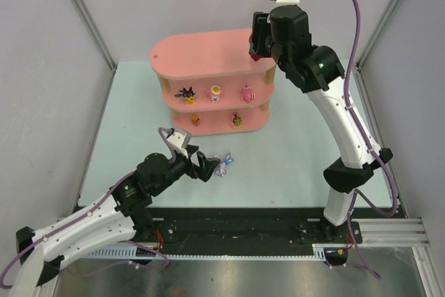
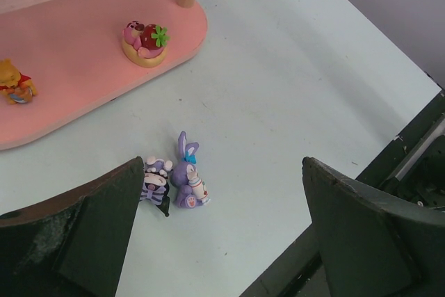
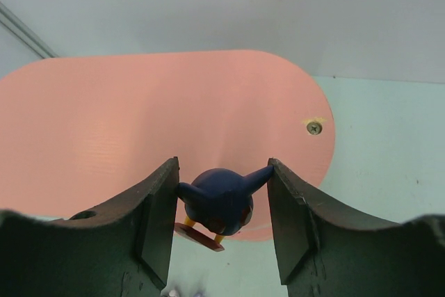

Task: Place and organize the plastic toys onto the shelf

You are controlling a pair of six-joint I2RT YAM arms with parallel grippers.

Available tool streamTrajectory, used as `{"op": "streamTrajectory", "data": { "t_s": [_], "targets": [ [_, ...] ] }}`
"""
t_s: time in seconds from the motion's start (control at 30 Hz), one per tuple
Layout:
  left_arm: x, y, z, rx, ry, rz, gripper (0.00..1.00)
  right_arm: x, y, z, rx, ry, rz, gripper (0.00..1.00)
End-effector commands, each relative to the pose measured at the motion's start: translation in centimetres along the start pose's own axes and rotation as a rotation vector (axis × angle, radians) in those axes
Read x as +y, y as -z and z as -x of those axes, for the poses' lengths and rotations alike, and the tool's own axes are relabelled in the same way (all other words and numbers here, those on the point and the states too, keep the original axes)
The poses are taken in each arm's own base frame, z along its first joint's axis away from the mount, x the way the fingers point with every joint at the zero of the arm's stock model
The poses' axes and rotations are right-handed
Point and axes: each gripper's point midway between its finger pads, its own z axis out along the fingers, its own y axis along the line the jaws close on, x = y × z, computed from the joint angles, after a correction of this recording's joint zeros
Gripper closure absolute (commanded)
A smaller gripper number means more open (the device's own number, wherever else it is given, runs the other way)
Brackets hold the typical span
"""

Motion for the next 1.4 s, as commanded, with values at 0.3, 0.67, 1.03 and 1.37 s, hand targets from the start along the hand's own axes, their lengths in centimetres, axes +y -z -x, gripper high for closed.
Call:
{"op": "streamTrajectory", "data": {
  "t_s": [0.3,0.67,1.03,1.37],
  "targets": [
    [-0.2,0.1,0.5,-0.014,0.022,-0.004,0.0,0.4,-1.9,-0.6,0.014,0.031,0.006,1.0],
    [-0.4,0.0,0.4,-0.013,0.021,-0.015,0.0,0.4,-3.1,-1.6,0.033,0.045,0.015,1.0],
    [-0.5,-0.1,0.5,-0.014,0.017,-0.022,0.0,0.3,-3.4,-1.8,0.031,0.069,0.022,0.95],
    [-0.5,-0.2,0.5,-0.013,0.012,-0.02,0.0,0.3,-3.4,-2.1,0.039,0.075,0.035,0.65]
  ]
}}
